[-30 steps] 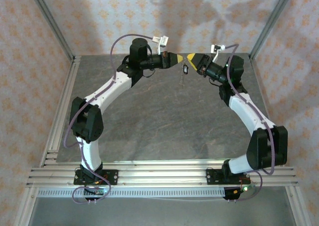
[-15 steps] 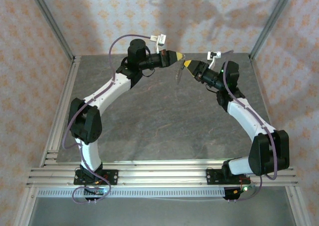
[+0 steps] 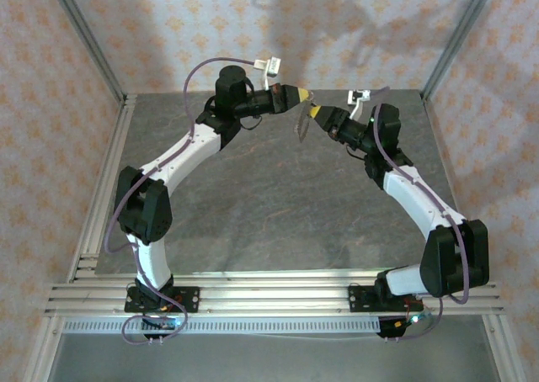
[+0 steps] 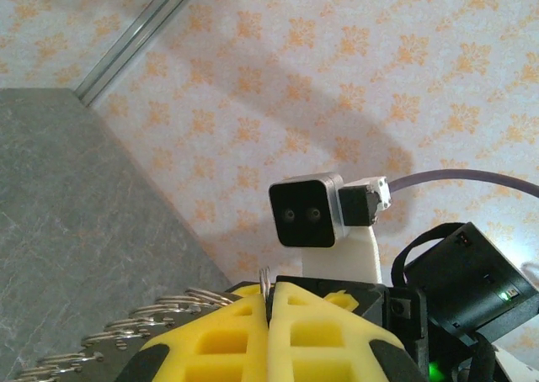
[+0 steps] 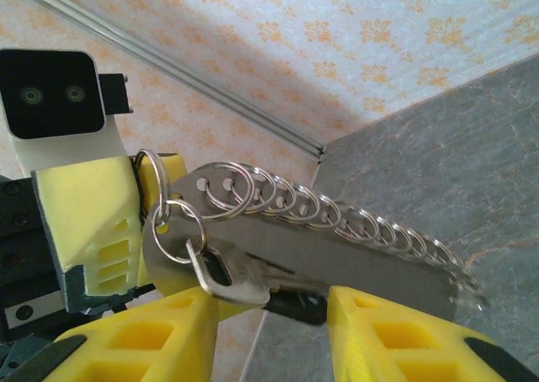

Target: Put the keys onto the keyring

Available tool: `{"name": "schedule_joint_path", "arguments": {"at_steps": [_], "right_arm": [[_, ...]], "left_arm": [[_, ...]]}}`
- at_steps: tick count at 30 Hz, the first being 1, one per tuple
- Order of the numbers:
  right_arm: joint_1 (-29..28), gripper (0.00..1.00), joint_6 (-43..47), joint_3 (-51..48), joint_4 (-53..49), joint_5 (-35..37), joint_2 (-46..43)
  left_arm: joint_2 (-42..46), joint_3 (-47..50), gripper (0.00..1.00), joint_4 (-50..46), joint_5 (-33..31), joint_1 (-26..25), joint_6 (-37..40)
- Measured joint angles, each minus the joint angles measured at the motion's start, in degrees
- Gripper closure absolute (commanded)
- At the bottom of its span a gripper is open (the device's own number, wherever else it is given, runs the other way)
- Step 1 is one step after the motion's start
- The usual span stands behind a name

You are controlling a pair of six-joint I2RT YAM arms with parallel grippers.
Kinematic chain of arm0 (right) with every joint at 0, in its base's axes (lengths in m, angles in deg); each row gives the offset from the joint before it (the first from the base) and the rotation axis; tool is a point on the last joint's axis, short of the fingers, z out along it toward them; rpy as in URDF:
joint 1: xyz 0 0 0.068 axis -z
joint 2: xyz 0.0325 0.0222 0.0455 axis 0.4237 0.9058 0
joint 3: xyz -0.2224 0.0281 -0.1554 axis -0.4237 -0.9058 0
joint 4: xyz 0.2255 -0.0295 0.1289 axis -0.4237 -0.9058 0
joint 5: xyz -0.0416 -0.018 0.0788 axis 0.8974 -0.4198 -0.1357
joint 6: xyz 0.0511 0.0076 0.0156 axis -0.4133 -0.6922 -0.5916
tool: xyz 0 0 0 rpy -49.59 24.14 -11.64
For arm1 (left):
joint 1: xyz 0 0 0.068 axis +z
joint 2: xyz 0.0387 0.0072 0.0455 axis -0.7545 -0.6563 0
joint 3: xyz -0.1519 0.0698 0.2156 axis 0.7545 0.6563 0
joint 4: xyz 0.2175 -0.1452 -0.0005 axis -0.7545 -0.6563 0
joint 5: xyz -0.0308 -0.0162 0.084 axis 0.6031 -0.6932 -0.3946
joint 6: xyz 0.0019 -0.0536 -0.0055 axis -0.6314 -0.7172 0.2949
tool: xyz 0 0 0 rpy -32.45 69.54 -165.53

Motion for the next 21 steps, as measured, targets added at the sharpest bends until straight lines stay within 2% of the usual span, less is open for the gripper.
{"name": "schedule_joint_path", "arguments": {"at_steps": [4, 7, 15, 21], "right_arm": [[-0.8, 0.62, 1.0, 1.0, -1.0, 0.3, 0.1], [-1.3, 0.68, 1.9, 2.1, -1.7, 0.4, 0.3], [-1.7, 1.0, 4.3, 2.7, -3.6, 0.3, 0.3], [-1.8, 1.0, 5.1, 2.7, -4.7, 0.2, -0.7]], "left_arm": [[0.0, 0.0, 1.0, 0.2, 0.0, -0.1, 0.0], [0.0, 0.0, 1.0, 0.2, 0.0, -0.1, 0.0], [0.0, 0.0, 1.0, 0.7, -0.6, -0.1, -0.5], [0.0, 0.3, 1.0, 1.5, -0.8, -0.1, -1.7]]}}
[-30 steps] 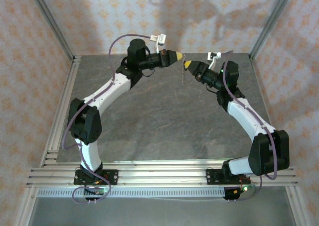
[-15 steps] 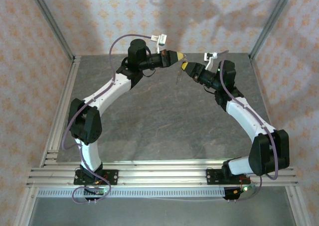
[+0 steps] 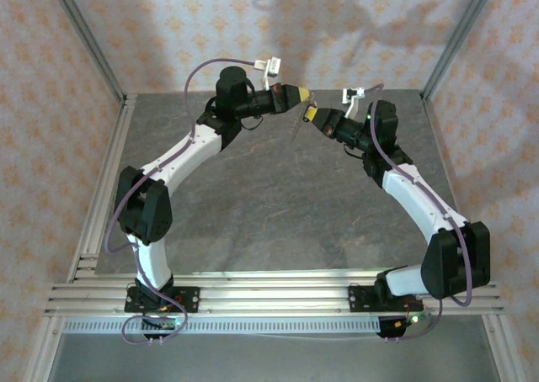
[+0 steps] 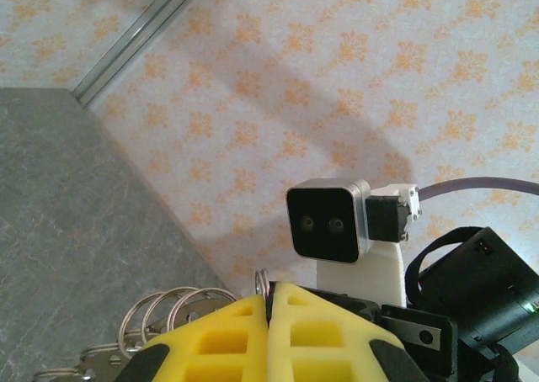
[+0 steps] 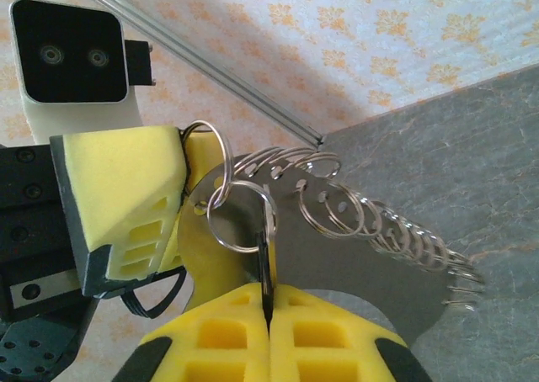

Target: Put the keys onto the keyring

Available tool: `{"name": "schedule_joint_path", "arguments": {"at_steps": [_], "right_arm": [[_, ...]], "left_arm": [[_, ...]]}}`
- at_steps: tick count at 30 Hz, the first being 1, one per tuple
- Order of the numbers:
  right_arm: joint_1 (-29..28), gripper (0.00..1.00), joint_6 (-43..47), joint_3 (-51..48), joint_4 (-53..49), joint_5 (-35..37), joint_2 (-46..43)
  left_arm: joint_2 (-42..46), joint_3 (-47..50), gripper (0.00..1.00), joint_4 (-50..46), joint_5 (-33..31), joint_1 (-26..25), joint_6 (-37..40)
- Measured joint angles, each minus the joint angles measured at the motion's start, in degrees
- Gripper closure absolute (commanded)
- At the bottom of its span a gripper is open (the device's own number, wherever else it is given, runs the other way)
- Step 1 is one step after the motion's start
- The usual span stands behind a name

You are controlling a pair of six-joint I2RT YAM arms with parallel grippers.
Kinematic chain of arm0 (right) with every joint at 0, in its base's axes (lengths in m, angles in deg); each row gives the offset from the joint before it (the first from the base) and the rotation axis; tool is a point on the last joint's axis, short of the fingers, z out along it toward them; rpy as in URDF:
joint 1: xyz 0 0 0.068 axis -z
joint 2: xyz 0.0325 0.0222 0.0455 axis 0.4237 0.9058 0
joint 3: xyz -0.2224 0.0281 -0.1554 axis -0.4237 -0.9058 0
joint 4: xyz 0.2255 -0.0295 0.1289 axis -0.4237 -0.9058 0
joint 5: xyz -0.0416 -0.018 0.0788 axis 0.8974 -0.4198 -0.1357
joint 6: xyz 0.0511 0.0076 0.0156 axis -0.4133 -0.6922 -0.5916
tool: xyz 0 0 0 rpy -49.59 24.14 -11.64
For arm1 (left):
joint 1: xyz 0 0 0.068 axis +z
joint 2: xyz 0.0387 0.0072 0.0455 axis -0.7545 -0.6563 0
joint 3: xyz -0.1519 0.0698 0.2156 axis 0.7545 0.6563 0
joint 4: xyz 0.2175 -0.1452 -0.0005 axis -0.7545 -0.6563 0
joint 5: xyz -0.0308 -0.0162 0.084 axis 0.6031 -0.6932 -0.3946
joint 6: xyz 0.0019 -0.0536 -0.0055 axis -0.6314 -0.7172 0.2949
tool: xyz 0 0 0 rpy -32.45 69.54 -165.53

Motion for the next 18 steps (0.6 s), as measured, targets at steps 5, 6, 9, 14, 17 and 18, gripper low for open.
{"name": "schedule_joint_path", "arguments": {"at_steps": [5, 6, 9, 14, 17, 18], "right_arm": [[-0.8, 1.0, 0.3, 0.0, 0.0, 0.0, -0.6], [-1.1, 1.0, 0.4, 0.0, 0.0, 0.0, -0.6], [-2.2, 1.0, 0.4, 0.0, 0.0, 0.0, -0.6], [-3.3, 1.0, 0.6, 0.0, 0.0, 0.2, -0.6], [-3.5, 1.0, 0.6, 0.0, 0.0, 0.2, -0.6], [-3.5, 1.0, 0.6, 0.0, 0.0, 0.2, -0.6]], "left_arm": [[0.0, 0.1, 1.0, 1.2, 0.0, 0.0, -1.1], [0.0, 0.2, 1.0, 1.3, 0.0, 0.0, -1.1], [0.0, 0.9, 1.0, 1.7, 0.0, 0.0, -1.5], [0.0, 1.8, 1.0, 2.6, 0.0, 0.0, -1.7], [0.0, 2.1, 1.0, 3.0, 0.0, 0.0, -2.1], [0.0, 2.1, 1.0, 3.3, 0.0, 0.0, -2.1]]}}
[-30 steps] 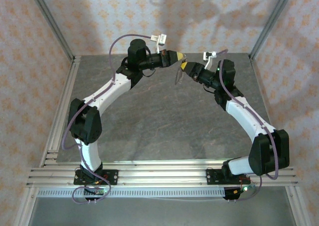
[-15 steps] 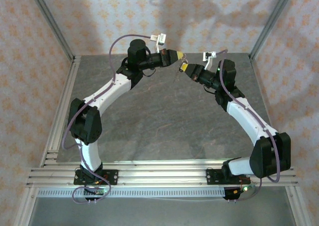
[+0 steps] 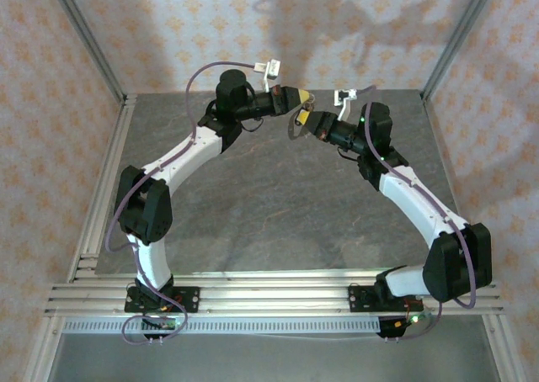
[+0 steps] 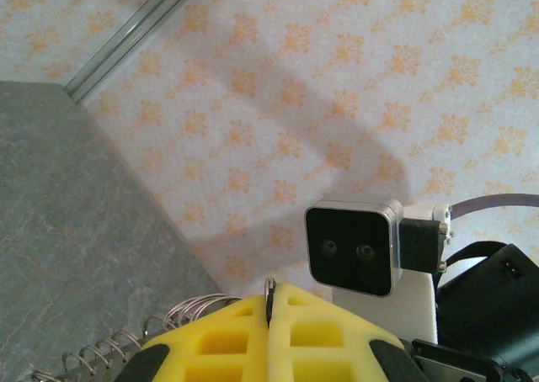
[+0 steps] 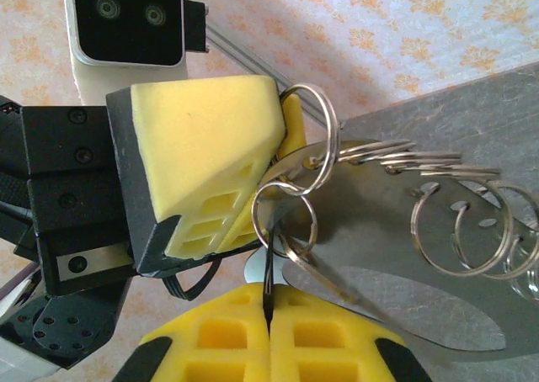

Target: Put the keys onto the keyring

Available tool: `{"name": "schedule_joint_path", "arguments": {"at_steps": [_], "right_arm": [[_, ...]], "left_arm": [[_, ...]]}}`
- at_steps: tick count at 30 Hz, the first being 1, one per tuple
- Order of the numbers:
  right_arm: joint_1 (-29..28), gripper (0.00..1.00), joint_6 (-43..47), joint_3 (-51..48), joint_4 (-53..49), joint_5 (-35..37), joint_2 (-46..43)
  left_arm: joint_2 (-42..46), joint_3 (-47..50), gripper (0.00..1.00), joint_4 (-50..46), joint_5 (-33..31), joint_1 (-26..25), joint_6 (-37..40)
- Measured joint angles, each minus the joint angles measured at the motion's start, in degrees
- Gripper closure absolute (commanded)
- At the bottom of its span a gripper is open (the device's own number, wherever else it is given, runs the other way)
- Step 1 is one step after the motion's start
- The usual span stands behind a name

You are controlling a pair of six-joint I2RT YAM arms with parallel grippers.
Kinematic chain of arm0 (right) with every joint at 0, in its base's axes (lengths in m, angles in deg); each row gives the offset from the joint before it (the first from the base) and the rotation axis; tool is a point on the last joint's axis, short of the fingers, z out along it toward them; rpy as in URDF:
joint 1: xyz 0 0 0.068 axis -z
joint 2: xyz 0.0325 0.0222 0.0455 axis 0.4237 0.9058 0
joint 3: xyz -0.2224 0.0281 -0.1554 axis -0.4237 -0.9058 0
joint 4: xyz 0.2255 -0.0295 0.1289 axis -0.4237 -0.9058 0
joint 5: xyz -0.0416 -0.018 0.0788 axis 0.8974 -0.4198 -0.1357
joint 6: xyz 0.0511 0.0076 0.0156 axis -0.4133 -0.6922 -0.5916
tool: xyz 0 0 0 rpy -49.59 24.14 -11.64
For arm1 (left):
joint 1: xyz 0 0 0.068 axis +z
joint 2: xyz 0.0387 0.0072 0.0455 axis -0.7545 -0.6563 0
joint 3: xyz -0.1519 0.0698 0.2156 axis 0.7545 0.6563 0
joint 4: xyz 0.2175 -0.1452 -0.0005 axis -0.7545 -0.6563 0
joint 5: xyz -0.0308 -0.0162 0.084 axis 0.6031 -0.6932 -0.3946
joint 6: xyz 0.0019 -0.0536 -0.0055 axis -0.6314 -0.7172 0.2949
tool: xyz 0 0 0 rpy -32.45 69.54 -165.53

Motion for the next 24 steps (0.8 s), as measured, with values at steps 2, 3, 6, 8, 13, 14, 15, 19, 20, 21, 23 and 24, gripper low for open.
{"name": "schedule_joint_path", "arguments": {"at_steps": [2, 3, 6, 8, 13, 14, 15, 19, 20, 21, 23, 24], "right_arm": [[0.0, 0.97, 0.2, 0.0, -0.3, 0.1, 0.0], [0.0, 0.9, 0.6, 0.0, -0.8, 0.3, 0.0], [-0.2, 0.73, 2.3, 0.0, -3.2, 0.3, 0.0], [-0.3, 0.67, 3.0, -0.2, -5.2, 0.1, -0.1], [2.4, 0.65, 3.6, -4.8, -8.0, -0.1, -4.5], [3.2, 0.64, 3.5, -5.6, -8.3, -0.1, -5.6], [4.2, 0.64, 3.4, -6.6, -8.5, 0.0, -7.1], [7.0, 0.64, 2.7, -8.0, -9.2, 0.7, -12.2], [7.4, 0.64, 2.5, -8.0, -9.1, 1.1, -13.0], [7.7, 0.65, 2.1, -8.0, -9.1, 1.6, -13.9], [7.8, 0.65, 1.3, -7.6, -8.8, 2.8, -14.6], [7.8, 0.66, 0.6, -7.1, -8.4, 3.3, -14.5]], "left_arm": [[0.0, 0.2, 1.0, 0.2, 0.0, -0.2, -0.2], [0.0, 0.3, 1.0, 0.5, 0.0, -0.3, -0.4], [0.0, 0.5, 1.0, 1.0, -0.6, -0.4, -0.6], [0.1, 0.5, 1.0, 1.7, -1.1, -0.5, -0.6], [0.2, 0.5, 1.0, 3.4, -1.8, -0.5, -0.6], [0.2, 0.5, 1.0, 3.7, -1.9, -0.5, -0.7], [0.2, 0.5, 1.0, 3.9, -1.9, -0.5, -0.8], [0.2, 0.6, 1.0, 4.3, -1.9, -0.5, -1.1], [0.2, 0.7, 1.0, 4.5, -1.9, -0.5, -1.1], [0.2, 0.9, 1.0, 4.9, -1.9, -0.5, -1.3], [0.2, 1.1, 1.0, 5.2, -1.9, -0.5, -1.6], [0.2, 1.2, 1.0, 5.5, -1.9, -0.5, -1.7]]}}
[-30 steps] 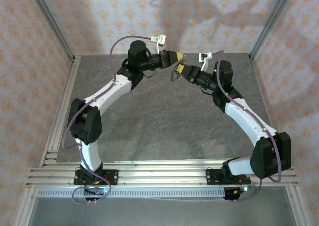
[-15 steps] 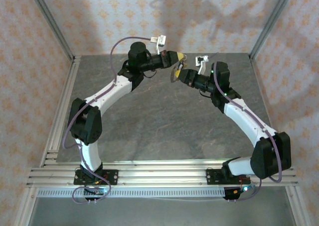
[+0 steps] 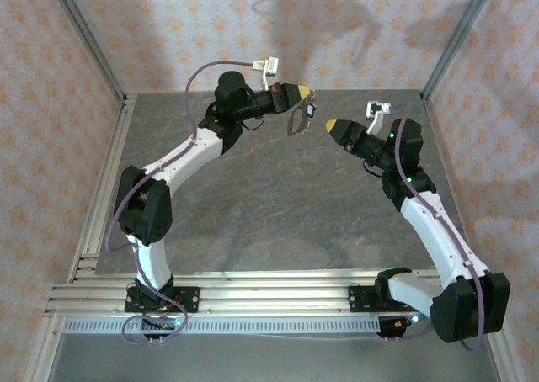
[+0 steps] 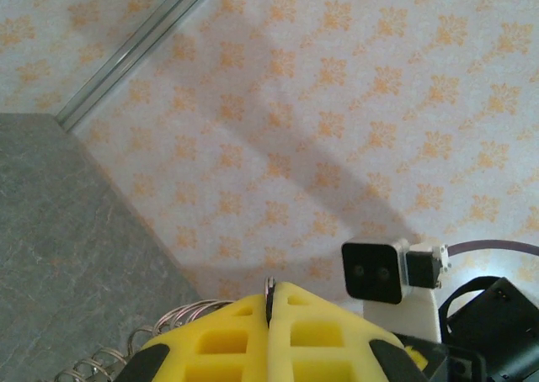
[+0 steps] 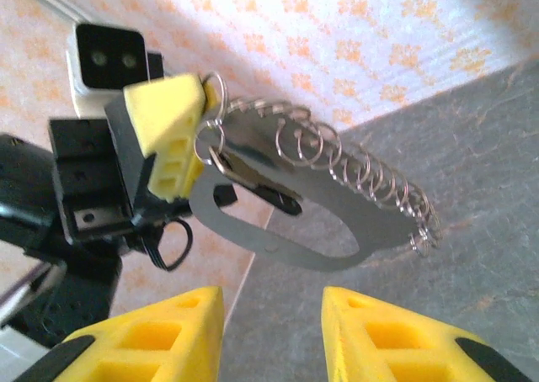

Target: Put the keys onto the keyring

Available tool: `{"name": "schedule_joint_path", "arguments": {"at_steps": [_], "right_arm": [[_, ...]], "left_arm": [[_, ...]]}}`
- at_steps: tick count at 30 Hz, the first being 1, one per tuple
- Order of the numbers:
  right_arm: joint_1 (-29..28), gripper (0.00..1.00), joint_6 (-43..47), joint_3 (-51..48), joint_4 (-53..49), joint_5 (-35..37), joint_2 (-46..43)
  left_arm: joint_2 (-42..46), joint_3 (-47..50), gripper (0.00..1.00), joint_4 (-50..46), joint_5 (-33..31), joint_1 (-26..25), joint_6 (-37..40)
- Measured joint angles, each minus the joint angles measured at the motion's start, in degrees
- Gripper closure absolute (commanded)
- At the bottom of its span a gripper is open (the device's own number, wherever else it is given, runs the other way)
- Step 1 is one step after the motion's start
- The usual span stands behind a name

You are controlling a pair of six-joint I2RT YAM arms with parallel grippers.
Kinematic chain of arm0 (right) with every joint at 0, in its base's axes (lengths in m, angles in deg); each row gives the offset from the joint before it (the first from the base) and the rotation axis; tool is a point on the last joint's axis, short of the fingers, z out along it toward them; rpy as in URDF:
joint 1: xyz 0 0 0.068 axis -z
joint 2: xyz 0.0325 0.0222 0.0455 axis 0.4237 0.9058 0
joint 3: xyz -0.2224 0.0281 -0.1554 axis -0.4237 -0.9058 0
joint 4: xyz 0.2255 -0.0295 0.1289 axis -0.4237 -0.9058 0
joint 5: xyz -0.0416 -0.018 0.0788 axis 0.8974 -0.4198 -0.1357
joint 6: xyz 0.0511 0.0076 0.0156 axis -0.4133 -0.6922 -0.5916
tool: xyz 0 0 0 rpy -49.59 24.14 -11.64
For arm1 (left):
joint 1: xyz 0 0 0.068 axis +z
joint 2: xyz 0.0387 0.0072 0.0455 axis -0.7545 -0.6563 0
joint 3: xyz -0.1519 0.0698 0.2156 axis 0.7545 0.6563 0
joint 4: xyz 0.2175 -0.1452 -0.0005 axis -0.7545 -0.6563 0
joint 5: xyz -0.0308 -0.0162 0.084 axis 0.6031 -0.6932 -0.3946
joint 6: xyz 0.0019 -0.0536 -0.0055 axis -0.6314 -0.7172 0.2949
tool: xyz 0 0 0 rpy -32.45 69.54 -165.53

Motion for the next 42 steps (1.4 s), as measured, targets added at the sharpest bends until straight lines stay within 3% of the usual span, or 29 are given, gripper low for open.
{"name": "schedule_joint_path", "arguments": {"at_steps": [16, 26, 36, 38, 42], "right_arm": [[-0.3, 0.69, -18.1, 5.9, 22.0, 2.5, 14.5], [-4.1, 0.74, -21.2, 8.2, 26.3, 2.6, 17.8], [-4.4, 0.9, -21.5, 8.4, 26.4, 2.6, 18.4], [-4.4, 1.0, -21.2, 8.4, 26.4, 2.6, 18.4], [-4.4, 1.0, -20.1, 8.7, 25.8, 2.6, 18.4]], "left_arm": [[0.0, 0.7, 1.0, 1.9, 0.0, 0.0, -1.3], [0.0, 0.7, 1.0, 2.4, 0.0, -0.3, -1.7], [0.0, 0.7, 1.0, 2.6, 0.0, -0.3, -1.7], [0.0, 0.7, 1.0, 2.6, 0.0, -0.3, -1.7], [0.0, 0.7, 1.0, 2.6, -0.3, -0.3, -1.7]]}}
